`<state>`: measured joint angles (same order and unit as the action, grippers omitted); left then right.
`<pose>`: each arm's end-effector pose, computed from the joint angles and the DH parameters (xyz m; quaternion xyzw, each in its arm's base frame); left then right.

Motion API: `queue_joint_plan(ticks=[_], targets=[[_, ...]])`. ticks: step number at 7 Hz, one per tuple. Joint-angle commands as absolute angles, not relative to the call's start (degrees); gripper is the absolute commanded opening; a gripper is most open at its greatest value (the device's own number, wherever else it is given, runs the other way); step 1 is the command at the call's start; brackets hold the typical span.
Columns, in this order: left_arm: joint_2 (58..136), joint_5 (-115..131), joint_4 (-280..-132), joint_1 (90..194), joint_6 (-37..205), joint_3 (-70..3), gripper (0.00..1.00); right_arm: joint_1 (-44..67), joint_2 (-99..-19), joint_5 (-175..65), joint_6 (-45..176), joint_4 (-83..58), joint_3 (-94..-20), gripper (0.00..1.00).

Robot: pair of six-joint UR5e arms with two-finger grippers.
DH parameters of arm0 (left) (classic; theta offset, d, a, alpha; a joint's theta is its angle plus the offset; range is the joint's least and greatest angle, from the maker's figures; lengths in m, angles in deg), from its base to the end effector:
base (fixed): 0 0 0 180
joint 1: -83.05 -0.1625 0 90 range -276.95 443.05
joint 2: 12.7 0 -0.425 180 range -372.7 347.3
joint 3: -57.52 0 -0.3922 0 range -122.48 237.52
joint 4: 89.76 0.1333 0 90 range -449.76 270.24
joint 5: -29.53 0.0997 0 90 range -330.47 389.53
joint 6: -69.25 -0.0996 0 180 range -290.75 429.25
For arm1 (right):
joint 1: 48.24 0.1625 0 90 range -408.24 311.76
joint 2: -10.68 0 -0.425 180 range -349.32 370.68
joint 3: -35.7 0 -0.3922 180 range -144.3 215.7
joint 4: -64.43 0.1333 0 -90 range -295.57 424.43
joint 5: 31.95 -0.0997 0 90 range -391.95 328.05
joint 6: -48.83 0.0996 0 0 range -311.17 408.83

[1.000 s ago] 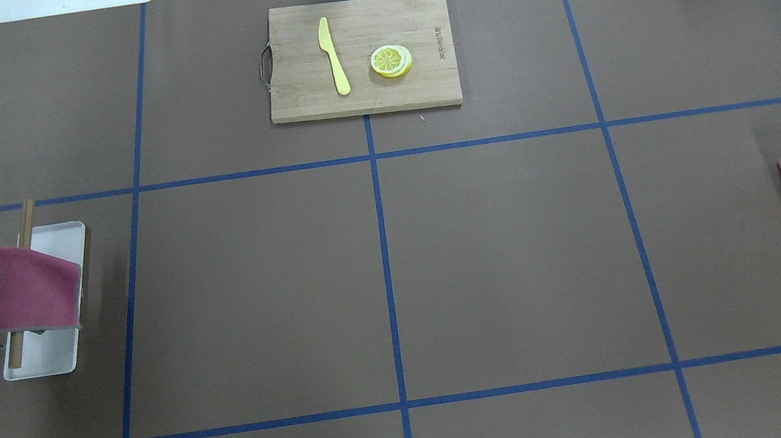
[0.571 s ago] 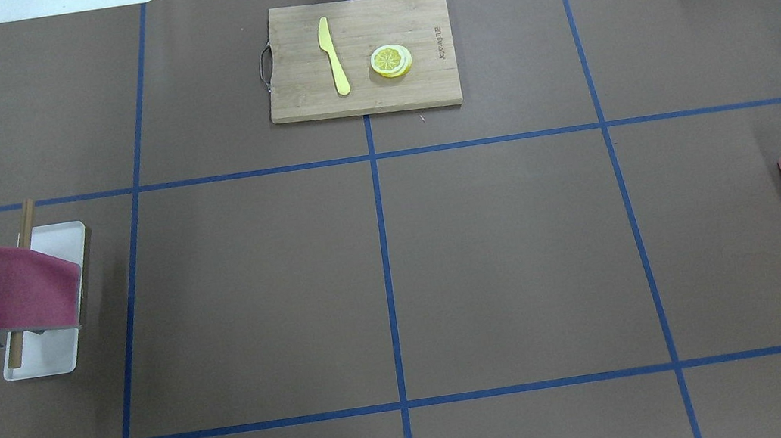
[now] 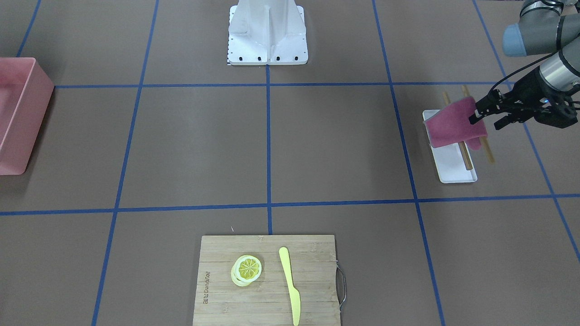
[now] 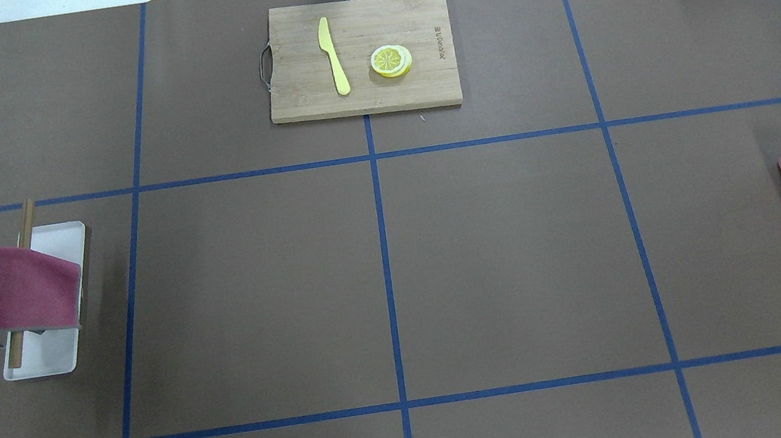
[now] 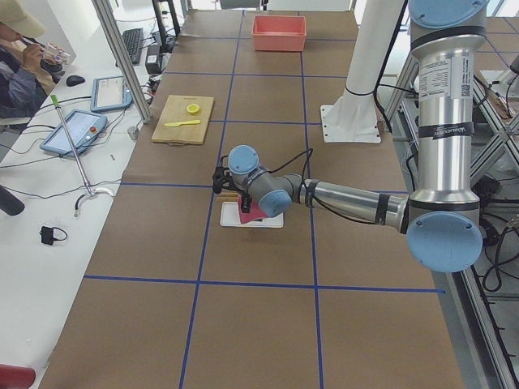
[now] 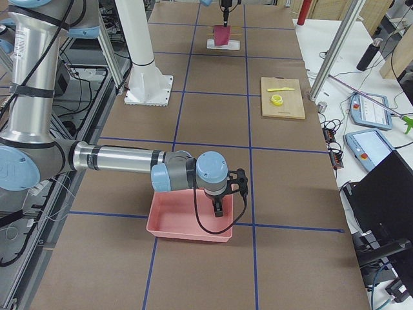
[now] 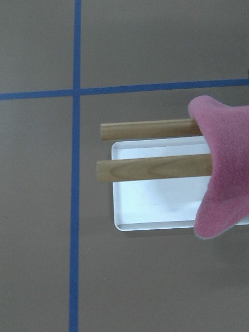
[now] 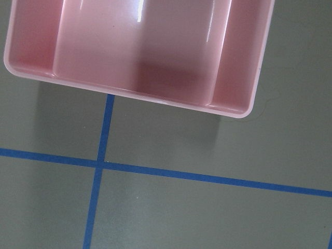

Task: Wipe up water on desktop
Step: 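Reach the left gripper to the pink cloth on the white tray and grasp it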

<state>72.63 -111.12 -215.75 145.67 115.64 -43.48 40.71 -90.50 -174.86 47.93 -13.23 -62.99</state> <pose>0.1668 -0.4445 0.5224 0.0215 0.5149 0.0131 0.8569 0.0462 -0.4188 0.6386 0.0763 -0.4440 -0.0534 0.8912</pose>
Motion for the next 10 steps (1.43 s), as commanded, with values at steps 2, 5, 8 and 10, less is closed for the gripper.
queue_joint_plan(ticks=[2, 5, 8, 10], targets=[[72.3, -111.3, -215.9, 145.3, 116.3, -43.6, 0.35, 40.7, -90.7, -175.6, 48.0, -13.3, -62.8, 1.0], [72.2, -111.5, -215.9, 145.6, 116.2, -44.5, 0.0, 40.7, -91.5, -175.6, 48.0, -13.2, -62.8, 1.0], [70.7, -111.4, -215.9, 146.0, 116.2, -46.3, 0.0, 40.7, -92.1, -175.6, 48.0, -13.2, -62.7, 1.0], [70.7, -111.5, -215.9, 146.1, 116.2, -46.8, 0.0, 40.7, -92.4, -175.6, 48.0, -13.2, -62.8, 1.0]])
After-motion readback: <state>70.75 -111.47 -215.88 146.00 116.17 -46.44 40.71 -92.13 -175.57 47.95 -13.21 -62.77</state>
